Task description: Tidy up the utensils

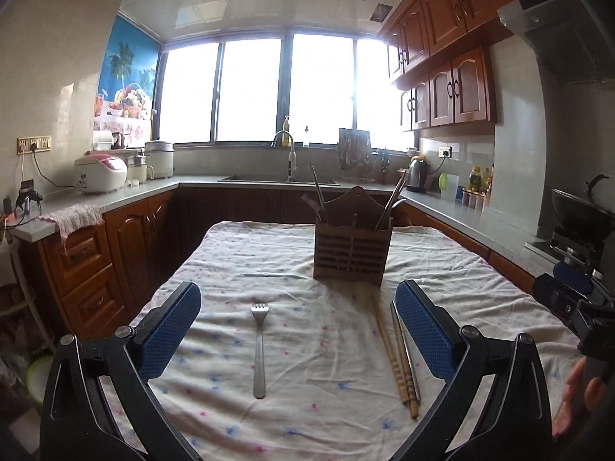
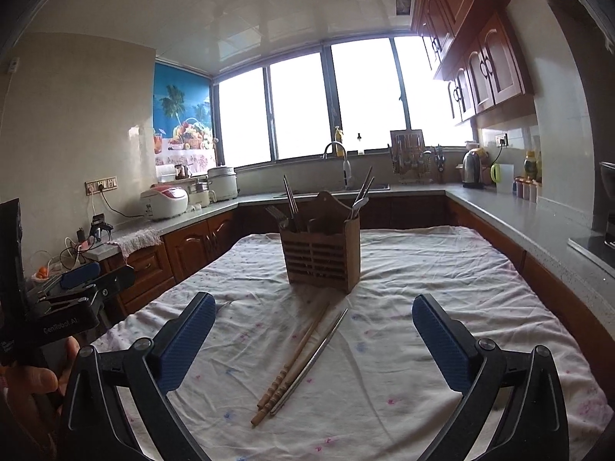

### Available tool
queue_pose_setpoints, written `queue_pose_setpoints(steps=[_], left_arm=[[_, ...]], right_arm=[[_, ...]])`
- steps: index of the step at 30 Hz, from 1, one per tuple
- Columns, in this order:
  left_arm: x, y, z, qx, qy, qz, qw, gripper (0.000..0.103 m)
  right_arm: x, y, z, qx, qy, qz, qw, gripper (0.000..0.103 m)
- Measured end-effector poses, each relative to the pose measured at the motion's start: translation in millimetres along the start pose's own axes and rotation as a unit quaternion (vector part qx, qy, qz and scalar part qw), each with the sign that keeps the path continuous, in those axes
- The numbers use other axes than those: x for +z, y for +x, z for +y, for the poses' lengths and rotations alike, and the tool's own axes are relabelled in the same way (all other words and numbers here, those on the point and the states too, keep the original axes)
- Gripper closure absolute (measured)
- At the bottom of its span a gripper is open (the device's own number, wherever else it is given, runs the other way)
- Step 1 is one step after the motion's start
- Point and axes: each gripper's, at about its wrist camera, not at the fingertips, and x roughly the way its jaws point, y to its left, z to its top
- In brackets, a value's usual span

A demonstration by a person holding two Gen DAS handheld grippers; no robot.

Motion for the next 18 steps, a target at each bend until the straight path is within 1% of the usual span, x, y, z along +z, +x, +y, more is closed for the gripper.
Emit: queue_pose_setpoints(steps=[2,4,11,14,18], left_arm=[[-6,1,1,-0.007,-0.005,0.006,0.9999,0.000],[-15,5,-1,-0.009,-0.003,0.022,0.9997,0.000],[-45,15,-10,-0.002,0.012,0.065,0.9978,0.000],[-53,18,-10,0.006,0.021,0.077,0.9968,0.000],[-56,21,-9,0.014,0.025,0.083,0.9961,0.000]], right_arm=[[-4,-6,0,-0.011,-0.005,-0.011,1.000,0.000],[-12,-9,-1,-0.023,-0.009,-0.016,1.000,0.000],[-39,-3,-12,-0.045,0.008,0.012,0.999,0.000],[-44,-2,-16,-0.053,0.010,0.014,0.998,0.000],[-48,0,-23,-0.055,0.021,0.021,0.998,0.000]])
